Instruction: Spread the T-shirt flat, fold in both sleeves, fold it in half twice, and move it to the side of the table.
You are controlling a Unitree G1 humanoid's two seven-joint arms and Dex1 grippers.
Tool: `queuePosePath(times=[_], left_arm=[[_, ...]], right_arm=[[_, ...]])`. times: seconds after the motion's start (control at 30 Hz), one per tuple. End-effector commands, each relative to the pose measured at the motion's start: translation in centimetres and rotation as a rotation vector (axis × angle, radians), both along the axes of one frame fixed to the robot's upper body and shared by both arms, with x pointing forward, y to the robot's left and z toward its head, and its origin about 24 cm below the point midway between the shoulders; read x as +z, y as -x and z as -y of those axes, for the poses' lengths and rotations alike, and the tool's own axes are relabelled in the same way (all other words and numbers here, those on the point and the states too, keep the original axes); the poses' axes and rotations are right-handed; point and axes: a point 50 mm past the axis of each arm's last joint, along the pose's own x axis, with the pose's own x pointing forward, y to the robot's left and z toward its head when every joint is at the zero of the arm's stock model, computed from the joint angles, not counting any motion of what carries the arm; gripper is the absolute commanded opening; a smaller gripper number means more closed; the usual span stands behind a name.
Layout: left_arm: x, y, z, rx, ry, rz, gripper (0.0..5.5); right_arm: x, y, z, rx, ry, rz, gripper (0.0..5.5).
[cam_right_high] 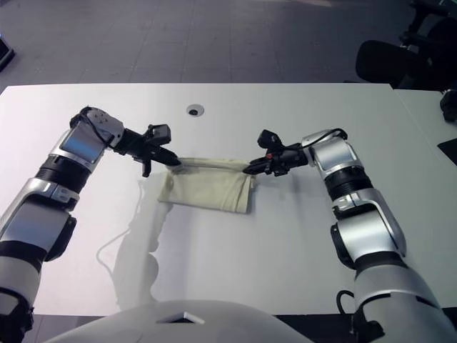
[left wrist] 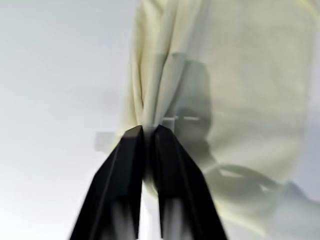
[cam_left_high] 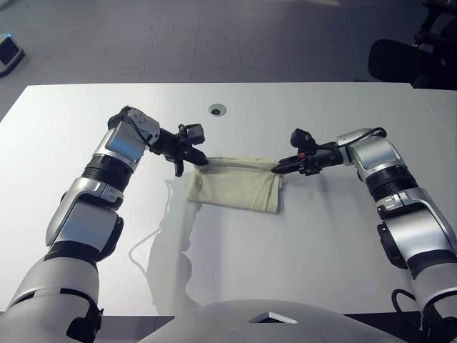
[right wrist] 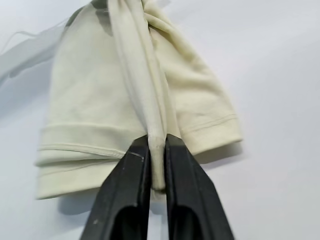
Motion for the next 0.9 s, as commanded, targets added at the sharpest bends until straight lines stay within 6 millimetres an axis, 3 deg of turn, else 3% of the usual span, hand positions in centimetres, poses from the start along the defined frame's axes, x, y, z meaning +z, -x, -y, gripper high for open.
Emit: queuePosePath(times=[0.03, 0.17, 0.27, 0.43, 0.57, 0.9], left_arm=[[1.8, -1.4, 0.7, 0.112, 0.115, 0.177, 1.06], [3.2, -1.9, -0.2, 0.230, 0.164, 0.335, 1.76], [3.1, -1.0, -0.6, 0.250, 0.185, 0.391, 2.25], [1.4, 2.0, 0.8, 0.162, 0.279, 0.337, 2.94], [0.0, 4.1, 1.3, 0.085, 0.330, 0.243, 3.64], [-5.0, 5.5, 1.1, 0.071, 0.283, 0.073, 5.23]], right_arm=[[0.7, -1.0, -0.2, -0.116, -0.039, 0.135, 1.19], [2.0, -1.3, -1.1, -0.214, -0.137, 0.264, 1.86], [2.4, -1.0, -2.8, -0.204, -0.170, 0.331, 2.32], [2.0, -0.8, -5.8, -0.141, -0.232, 0.374, 2.99], [1.5, -0.1, -7.0, -0.028, -0.273, 0.336, 3.67], [-2.1, 1.3, -7.8, 0.148, -0.214, 0.225, 5.19]])
